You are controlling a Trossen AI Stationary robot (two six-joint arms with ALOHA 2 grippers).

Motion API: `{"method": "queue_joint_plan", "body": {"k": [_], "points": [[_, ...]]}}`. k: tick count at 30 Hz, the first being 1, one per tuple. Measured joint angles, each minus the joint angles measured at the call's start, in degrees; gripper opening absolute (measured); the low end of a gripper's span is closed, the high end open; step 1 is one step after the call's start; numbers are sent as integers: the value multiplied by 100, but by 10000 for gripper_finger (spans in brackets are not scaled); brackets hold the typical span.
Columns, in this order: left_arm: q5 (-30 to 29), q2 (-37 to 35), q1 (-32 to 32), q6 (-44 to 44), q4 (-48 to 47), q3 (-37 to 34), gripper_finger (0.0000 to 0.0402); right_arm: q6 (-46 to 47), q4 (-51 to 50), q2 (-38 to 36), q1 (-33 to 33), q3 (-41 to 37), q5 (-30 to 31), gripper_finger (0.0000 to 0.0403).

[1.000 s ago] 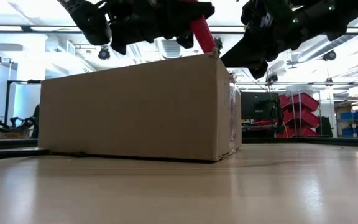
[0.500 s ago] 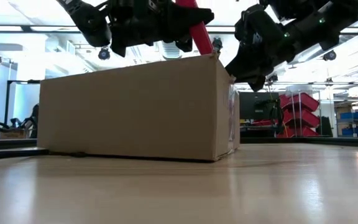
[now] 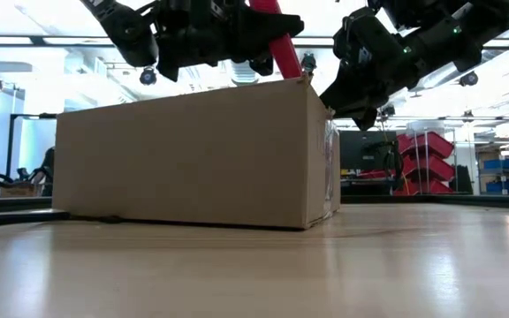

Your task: Unpack boxes

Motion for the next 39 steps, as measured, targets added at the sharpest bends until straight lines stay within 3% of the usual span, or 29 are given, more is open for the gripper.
{"method": "queue_joint_plan", "body": {"k": [21,28,39], "points": [[215,655,180,-491,1022,-7,33,61,-42,0,0,-7,-47,0],[289,529,188,-460,1012,-7,33,55,-55,0,0,-7,-46,0],[344,408,288,-313,137,-3,33,47,-81,0,0,-7,-42,0]]}}
